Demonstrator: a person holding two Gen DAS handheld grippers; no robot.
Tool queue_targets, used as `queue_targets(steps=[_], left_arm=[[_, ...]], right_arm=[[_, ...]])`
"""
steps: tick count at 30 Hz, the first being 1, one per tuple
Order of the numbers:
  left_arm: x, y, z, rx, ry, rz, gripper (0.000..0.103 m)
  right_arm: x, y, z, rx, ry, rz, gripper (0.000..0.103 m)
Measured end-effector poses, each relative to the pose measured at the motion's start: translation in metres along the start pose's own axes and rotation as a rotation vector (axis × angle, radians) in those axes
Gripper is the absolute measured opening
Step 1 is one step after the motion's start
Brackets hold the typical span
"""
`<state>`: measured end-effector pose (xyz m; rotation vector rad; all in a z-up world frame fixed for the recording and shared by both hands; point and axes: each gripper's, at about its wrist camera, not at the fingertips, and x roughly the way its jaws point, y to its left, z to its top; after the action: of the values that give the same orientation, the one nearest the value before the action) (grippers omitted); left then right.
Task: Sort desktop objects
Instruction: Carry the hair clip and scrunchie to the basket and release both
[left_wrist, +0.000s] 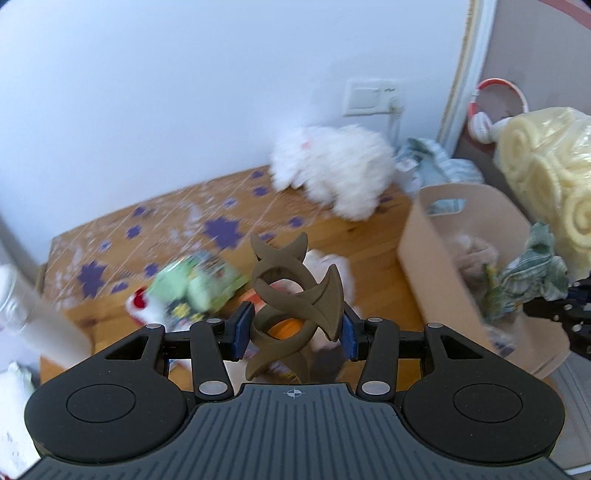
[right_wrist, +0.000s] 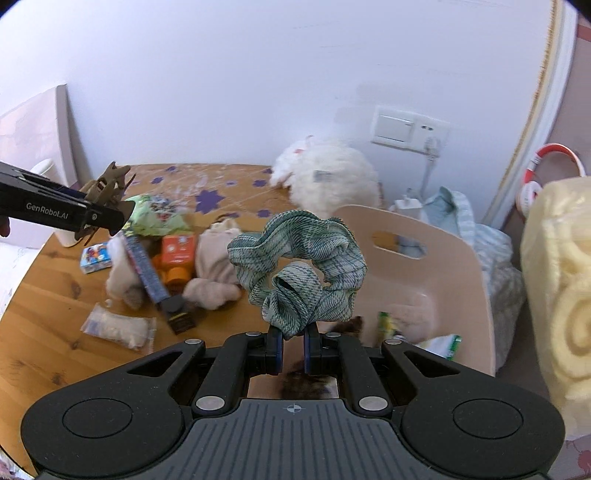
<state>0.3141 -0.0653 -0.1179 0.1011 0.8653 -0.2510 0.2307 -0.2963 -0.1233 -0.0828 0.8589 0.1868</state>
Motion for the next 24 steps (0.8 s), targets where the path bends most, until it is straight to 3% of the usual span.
queue_targets(steps=[12,18,24], left_arm=[[0.031,-0.12,0.033,0.11,-0.002,-0.128,0.049],[0.05,-0.169,0.026,0.188,0.033,-0.16,0.049],[0.071,-0.194,0.011,0.24,0.09,-0.154,0.049]], right_arm=[[0.002,-0.069,-0.021,0.064,0.034,-0.035,0.01],[0.011,-0.086,-0.036,0.07,0.071,-0.034,0.01],[0.028,-0.087,-0.049,0.049,0.141,-0.007,0.011]])
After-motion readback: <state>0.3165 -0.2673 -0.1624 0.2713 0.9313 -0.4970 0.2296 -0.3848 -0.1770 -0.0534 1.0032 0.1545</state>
